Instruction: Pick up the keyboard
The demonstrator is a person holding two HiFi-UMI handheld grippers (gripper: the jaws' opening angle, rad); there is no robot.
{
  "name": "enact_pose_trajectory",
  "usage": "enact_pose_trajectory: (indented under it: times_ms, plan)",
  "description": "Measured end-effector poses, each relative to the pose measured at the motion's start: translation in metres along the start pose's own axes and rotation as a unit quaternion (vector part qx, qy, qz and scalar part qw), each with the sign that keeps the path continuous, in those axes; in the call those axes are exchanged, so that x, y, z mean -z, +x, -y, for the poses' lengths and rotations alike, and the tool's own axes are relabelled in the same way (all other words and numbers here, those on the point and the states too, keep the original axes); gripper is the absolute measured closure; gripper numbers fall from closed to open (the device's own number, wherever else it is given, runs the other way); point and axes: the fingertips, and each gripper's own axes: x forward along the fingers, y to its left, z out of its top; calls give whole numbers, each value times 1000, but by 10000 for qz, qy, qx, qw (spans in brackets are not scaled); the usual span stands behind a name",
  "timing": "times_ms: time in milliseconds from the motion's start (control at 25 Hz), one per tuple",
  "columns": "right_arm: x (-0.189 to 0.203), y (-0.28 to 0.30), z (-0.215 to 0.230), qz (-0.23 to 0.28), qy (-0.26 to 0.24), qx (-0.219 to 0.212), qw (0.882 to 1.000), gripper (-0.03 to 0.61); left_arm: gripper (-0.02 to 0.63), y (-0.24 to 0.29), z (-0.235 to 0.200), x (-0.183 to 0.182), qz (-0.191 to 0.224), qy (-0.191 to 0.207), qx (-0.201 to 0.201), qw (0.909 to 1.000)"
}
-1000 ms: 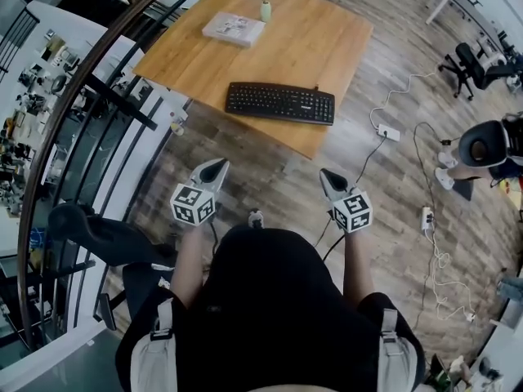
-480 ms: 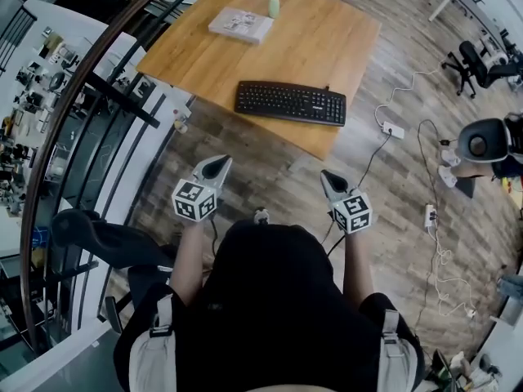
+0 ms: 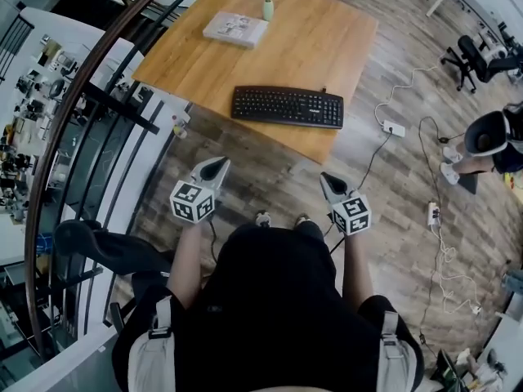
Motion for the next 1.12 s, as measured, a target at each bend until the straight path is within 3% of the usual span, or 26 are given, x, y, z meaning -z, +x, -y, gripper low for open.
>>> enact_pose_trajectory:
  times_ms: [280, 760, 1120]
  plan:
    - [5, -3, 42, -57, 103, -128, 9998, 575, 601, 35, 17, -9, -91, 25, -138, 9999]
    - [-5, -23, 157, -59, -138, -551, 9984, 575, 601, 110, 83, -28, 78, -123, -670, 9977]
    - [5, -26, 196, -198, -290, -863, 9956, 575, 601, 125, 108, -18, 84, -290, -1131, 9931]
